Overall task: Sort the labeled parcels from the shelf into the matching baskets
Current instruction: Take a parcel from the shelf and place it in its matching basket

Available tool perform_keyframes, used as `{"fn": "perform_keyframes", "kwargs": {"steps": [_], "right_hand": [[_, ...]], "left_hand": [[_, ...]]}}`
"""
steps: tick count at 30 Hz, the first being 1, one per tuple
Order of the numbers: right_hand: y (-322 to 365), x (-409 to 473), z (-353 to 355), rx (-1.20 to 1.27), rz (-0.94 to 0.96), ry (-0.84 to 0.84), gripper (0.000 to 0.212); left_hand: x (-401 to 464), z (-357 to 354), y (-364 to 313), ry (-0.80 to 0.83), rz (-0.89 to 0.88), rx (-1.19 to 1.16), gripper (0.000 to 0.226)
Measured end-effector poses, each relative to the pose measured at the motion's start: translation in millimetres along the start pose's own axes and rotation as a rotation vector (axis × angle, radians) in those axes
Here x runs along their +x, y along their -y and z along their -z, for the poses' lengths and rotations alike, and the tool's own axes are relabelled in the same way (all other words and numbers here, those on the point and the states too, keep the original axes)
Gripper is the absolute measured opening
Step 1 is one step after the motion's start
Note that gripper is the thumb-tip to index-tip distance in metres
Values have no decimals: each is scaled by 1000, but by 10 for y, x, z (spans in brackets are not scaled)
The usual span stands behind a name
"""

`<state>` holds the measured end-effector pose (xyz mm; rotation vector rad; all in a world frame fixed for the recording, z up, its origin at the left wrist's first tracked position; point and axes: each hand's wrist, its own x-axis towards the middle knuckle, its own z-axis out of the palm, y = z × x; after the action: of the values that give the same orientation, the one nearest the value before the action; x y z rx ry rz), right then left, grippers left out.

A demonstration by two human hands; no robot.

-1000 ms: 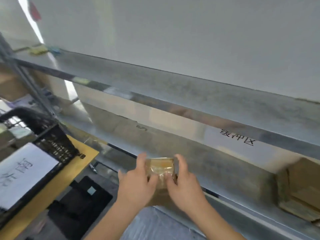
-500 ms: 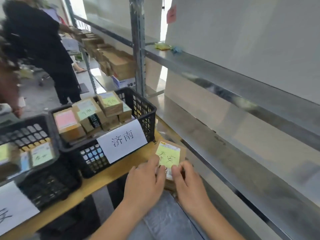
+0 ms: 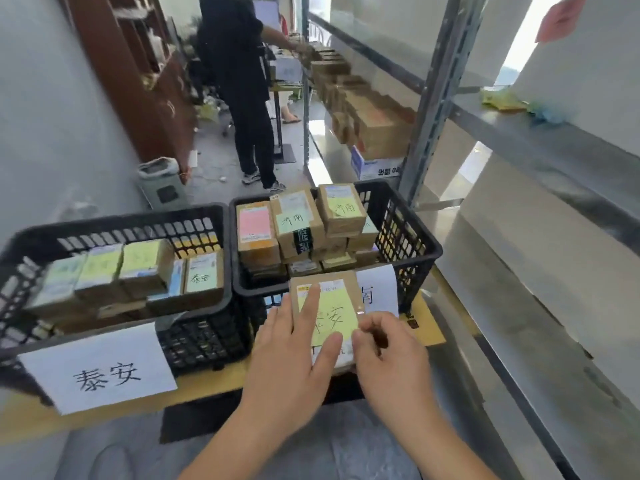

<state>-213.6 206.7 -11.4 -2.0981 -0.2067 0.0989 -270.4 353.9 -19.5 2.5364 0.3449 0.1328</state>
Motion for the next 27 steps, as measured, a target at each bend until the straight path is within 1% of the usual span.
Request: {"fn": "perform_keyframes", "kwargs": {"steps": [3, 7, 10, 15, 18, 22, 25, 27], "right_hand": [[224, 324, -122, 43, 46, 68, 15], [589, 750, -397, 137, 127, 180, 12], [777, 1007, -799, 172, 158, 259, 12], [1038, 1287, -1615, 164, 151, 353, 10], [1180, 1431, -2140, 148, 154, 370, 14], [1210, 1625, -2907, 80, 85, 330, 14], [1214, 1771, -3378, 40, -4, 300, 21], [1207, 1868, -3634, -5, -59, 289, 31]], "left_hand": [[183, 298, 23, -54, 91, -11, 68], [380, 673, 214, -197, 185, 2, 64], [417, 895, 587, -289, 265, 53, 63], [388, 1194, 1458, -322, 453, 158, 60], [494, 1348, 2067, -301, 504, 220, 61], [768, 1473, 2870, -186, 490, 303, 59], [1013, 1519, 3377, -79, 446, 322, 63], [1173, 1527, 3663, -7, 414, 349, 66]]}}
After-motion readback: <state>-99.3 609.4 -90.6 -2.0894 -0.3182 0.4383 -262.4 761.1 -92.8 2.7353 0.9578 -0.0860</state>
